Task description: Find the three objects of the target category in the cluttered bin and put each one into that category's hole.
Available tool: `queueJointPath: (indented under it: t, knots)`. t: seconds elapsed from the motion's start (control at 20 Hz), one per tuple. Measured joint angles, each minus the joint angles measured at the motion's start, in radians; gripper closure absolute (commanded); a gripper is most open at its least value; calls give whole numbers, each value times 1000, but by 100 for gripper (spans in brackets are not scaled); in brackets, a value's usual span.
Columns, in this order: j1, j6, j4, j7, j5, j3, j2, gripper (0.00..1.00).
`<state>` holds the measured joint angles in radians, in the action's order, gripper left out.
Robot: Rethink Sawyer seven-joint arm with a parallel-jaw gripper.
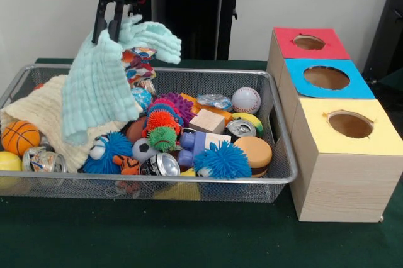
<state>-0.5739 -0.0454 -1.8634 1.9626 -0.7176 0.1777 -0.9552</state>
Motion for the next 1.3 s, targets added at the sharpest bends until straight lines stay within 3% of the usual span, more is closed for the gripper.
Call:
queueJointPath:
  t: [0.35,0.4,0.85,1.3]
  knots:
    - [-53,0,37,0,-44,65,44,100]
    - [-69,0,42,0,-52,80,54,0]
    - [-133,24,44,0,-56,143,83,0]
    - [-120,56,44,0,-57,155,92,0]
